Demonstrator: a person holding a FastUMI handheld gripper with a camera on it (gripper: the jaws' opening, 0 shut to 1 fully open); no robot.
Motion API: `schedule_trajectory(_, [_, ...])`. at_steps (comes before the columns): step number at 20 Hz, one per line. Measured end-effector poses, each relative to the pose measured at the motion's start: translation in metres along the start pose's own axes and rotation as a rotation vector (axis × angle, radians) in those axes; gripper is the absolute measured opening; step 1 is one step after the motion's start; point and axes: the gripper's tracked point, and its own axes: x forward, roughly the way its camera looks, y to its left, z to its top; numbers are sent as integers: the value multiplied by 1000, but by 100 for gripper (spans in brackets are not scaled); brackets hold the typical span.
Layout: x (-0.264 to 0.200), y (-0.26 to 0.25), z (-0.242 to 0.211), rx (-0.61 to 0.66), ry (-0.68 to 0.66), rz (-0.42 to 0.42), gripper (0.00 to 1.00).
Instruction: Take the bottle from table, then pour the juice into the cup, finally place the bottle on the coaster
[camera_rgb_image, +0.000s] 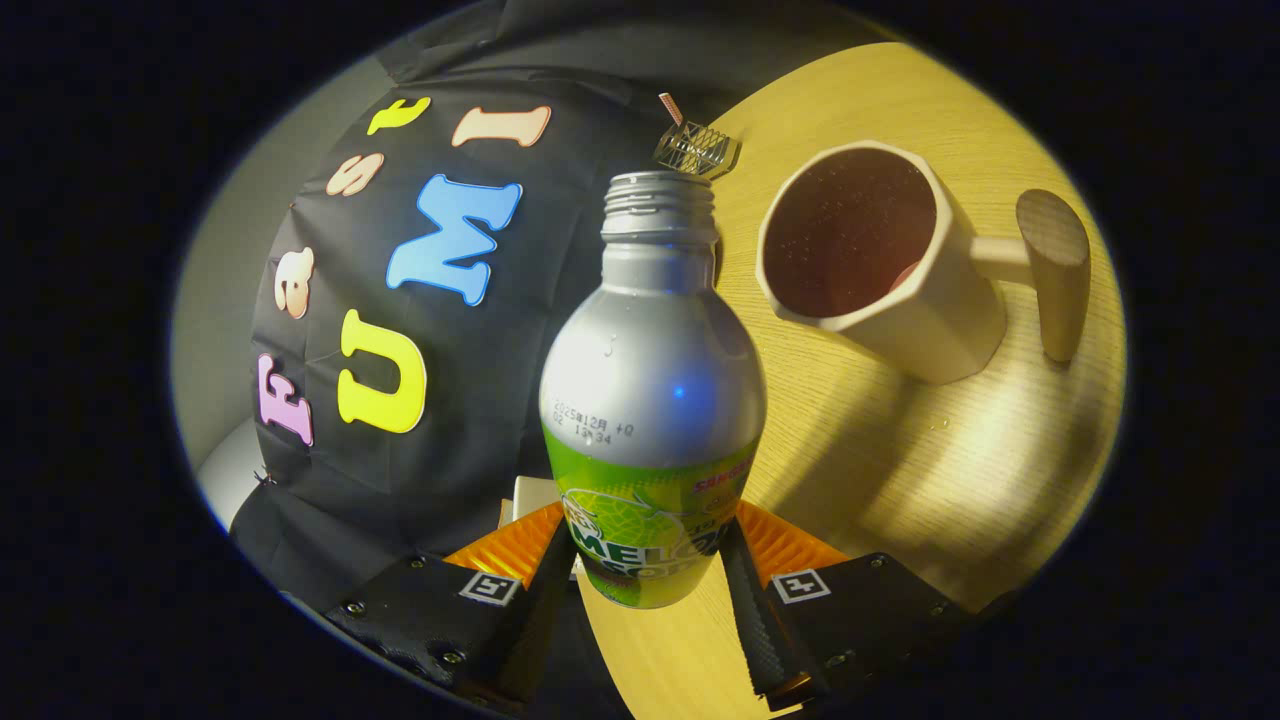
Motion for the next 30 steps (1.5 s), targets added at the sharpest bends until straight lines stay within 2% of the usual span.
schedule_trajectory(7, [0,7,-5,122,42,-4,76])
schedule_trajectory(14, [-1,4,-6,291,80,-52,76])
schedule_trajectory(20, [0,16,-7,380,112,-42,76])
schedule_trajectory(30, [-5,20,-9,469,158,-73,76])
